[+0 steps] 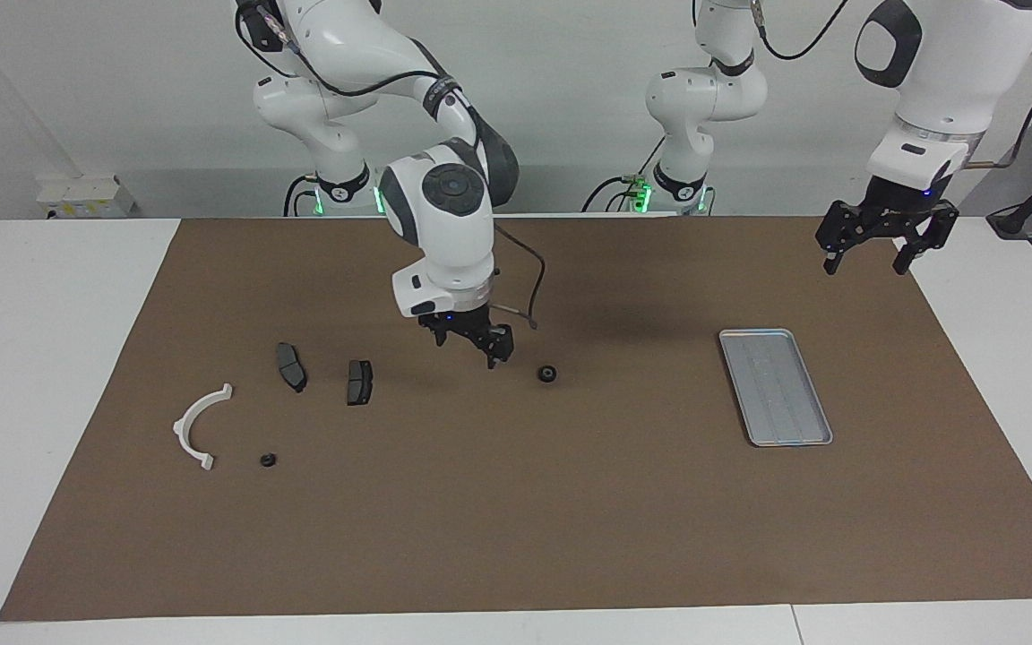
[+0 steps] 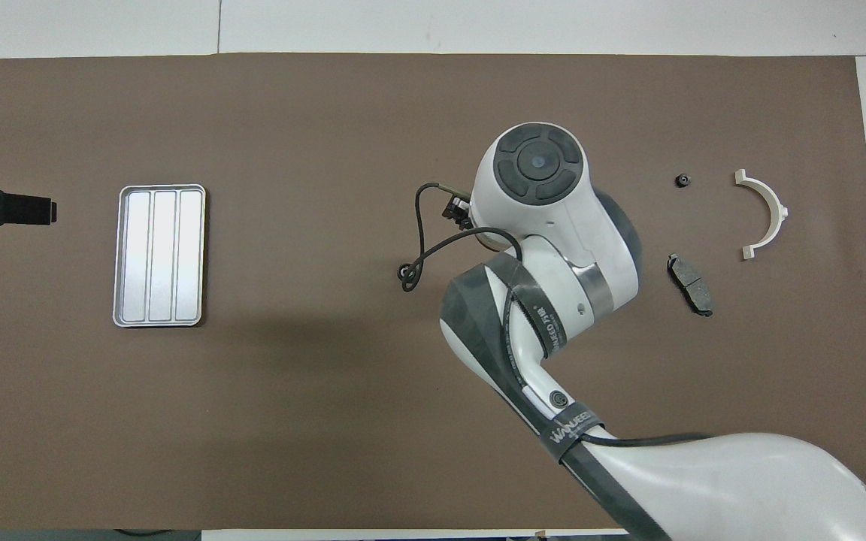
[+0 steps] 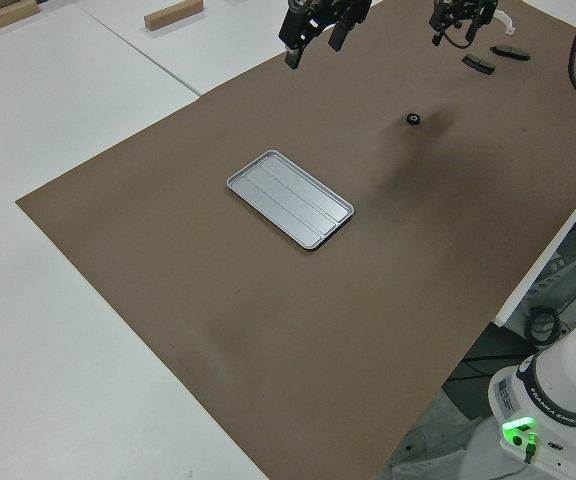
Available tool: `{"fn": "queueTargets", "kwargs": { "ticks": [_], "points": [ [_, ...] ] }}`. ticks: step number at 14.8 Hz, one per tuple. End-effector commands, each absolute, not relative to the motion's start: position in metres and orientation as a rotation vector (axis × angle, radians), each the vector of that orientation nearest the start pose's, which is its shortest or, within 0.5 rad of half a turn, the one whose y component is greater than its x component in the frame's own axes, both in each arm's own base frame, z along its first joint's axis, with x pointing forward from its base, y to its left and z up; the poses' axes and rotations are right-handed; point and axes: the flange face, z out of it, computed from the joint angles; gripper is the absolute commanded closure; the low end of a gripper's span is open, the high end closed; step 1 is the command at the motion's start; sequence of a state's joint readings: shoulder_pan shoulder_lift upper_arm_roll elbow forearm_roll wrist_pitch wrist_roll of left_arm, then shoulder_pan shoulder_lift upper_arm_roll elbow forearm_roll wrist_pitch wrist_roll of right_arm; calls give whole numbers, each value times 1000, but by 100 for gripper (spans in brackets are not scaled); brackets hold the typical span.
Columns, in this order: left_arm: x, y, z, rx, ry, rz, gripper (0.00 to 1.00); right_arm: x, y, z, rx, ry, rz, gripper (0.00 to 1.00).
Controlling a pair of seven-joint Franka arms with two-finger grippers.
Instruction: Place bearing gear from tray to pile
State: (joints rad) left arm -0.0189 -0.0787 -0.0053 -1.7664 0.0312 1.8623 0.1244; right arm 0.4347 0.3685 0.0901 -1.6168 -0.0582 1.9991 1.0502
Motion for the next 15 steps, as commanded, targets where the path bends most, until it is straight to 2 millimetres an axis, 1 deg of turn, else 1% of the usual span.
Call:
{"fn": "queueTargets", "kwargs": {
  "ticks": [1, 3, 4, 5, 6, 8, 9, 11, 12, 13, 14, 15],
  "points": [
    [573, -26, 600, -3107, 283, -119, 0, 569, 350, 409, -3013, 812, -44, 0],
    [574, -29, 599, -3112, 292, -88, 0, 561, 366, 401, -3002, 818, -57, 0],
    [572, -29, 595, -3112, 294, -74, 0, 556, 377, 393, -3018, 806, -54, 0],
    [569, -30, 593, -3112, 299, -62, 0, 550, 388, 383, -3023, 807, -50, 0],
    [567, -30, 594, -3112, 299, -61, 0, 548, 395, 374, -3022, 821, -57, 0],
    [570, -31, 598, -3113, 294, -85, 0, 542, 412, 348, -3032, 842, -79, 0],
    [572, -32, 600, -3116, 296, -88, 0, 543, 417, 337, -3020, 859, -86, 0],
    [572, -32, 611, -3114, 293, -74, 0, 543, 420, 323, -3018, 872, -78, 0],
    [571, -32, 612, -3114, 291, -38, 0, 542, 427, 316, -3002, 883, -87, 0],
    [581, -32, 617, -3114, 293, -40, 0, 540, 434, 306, -2995, 880, -100, 0],
    [588, -33, 624, -3117, 292, -64, 0, 541, 434, 299, -2996, 873, -110, 0],
    [589, -33, 627, -3120, 292, -67, 0, 540, 435, 294, -3001, 870, -107, 0]
  ]
}}
